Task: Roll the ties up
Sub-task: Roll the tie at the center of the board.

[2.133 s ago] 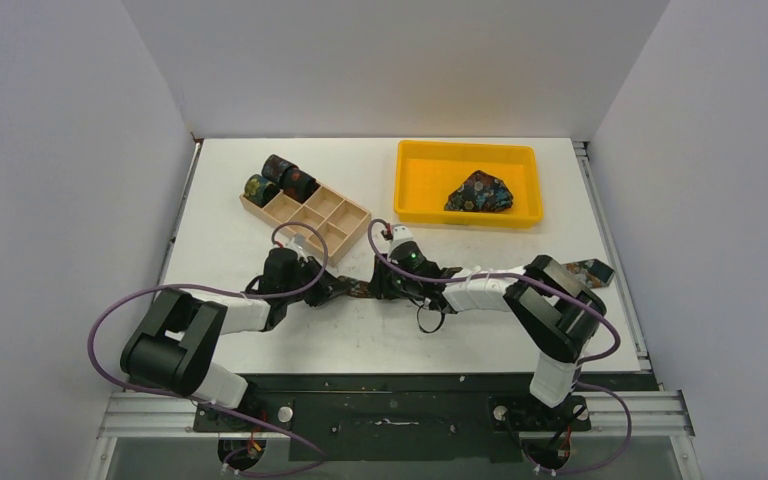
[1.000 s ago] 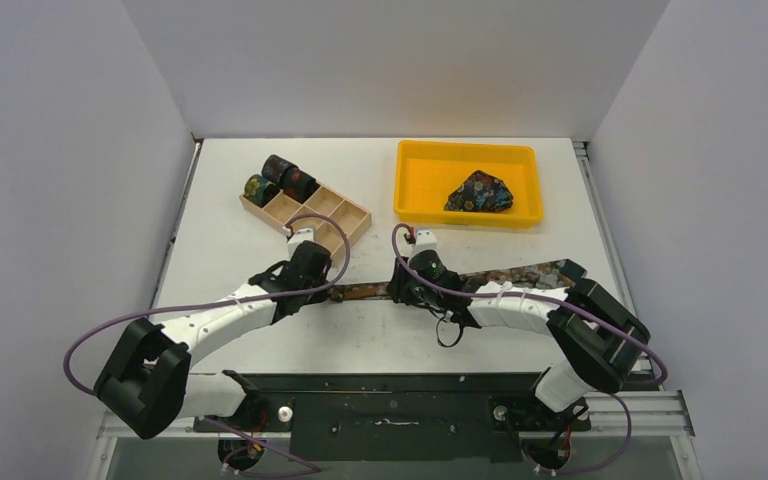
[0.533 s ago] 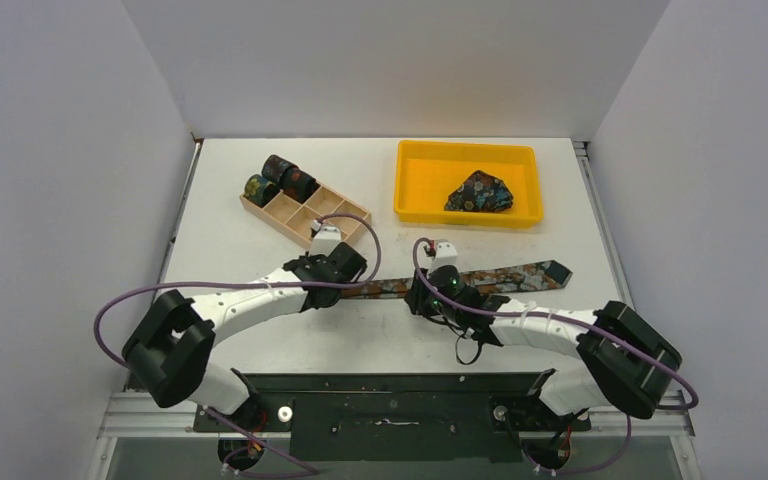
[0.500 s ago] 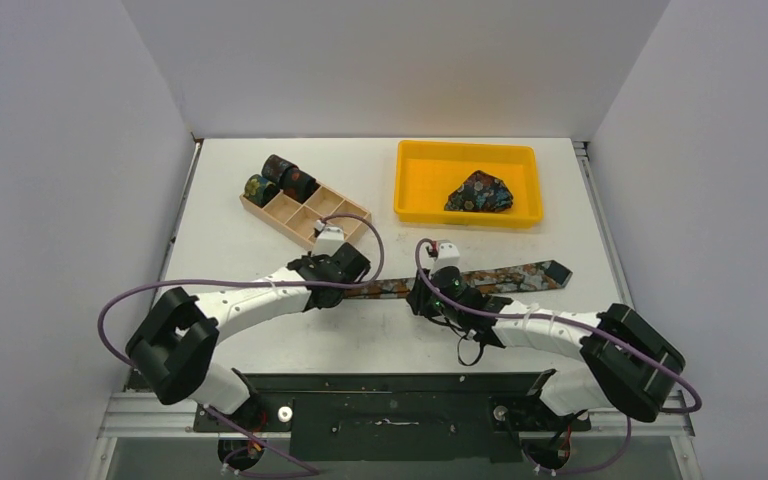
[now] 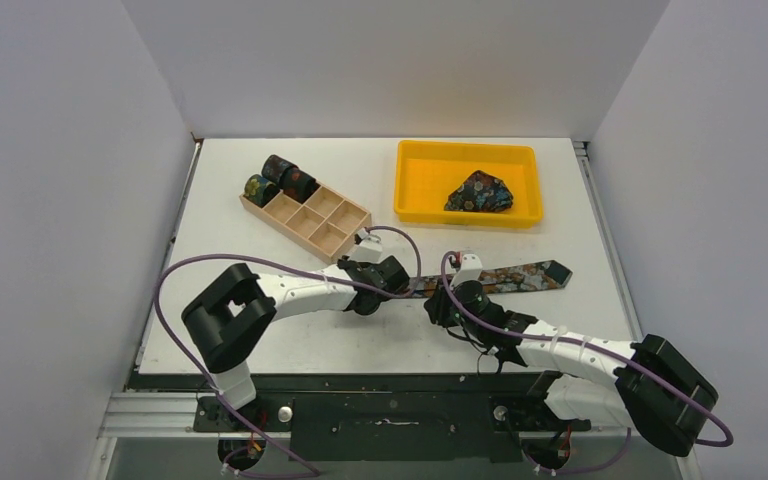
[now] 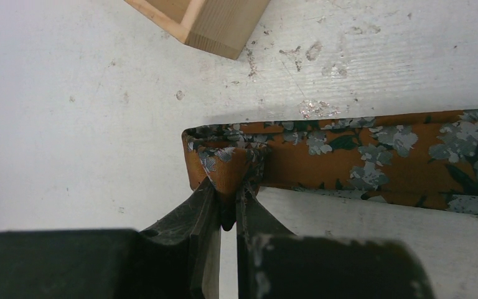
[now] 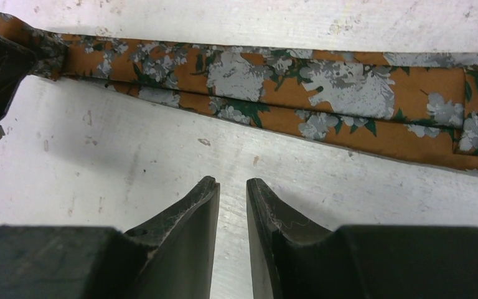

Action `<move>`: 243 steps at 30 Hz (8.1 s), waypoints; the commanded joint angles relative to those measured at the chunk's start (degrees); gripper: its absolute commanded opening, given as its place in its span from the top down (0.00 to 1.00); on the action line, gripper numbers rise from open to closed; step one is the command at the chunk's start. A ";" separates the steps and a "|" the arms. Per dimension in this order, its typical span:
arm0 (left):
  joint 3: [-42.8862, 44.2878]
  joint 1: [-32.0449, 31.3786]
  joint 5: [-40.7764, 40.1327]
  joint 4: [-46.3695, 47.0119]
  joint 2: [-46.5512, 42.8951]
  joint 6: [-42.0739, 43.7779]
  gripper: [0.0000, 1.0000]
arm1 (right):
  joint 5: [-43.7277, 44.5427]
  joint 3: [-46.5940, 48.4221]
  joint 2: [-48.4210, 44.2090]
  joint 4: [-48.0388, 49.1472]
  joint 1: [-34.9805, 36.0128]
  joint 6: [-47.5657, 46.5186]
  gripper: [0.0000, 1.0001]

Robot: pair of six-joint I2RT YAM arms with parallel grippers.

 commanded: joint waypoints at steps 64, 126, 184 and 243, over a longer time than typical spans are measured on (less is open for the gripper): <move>-40.36 27.42 42.45 32.31 -50.79 -13.52 0.34 | -21.60 34.13 38.28 8.87 1.07 10.85 0.33; -43.93 28.70 46.36 40.73 -45.04 -14.82 0.36 | -25.07 43.56 45.83 2.54 -2.15 -5.02 0.54; -42.61 34.42 40.87 41.05 -53.85 -23.98 0.12 | -4.93 24.50 24.78 15.91 4.36 -3.12 0.50; -43.55 34.42 40.24 33.45 -56.72 -20.74 0.20 | -3.01 42.48 48.30 4.14 7.01 -4.13 0.88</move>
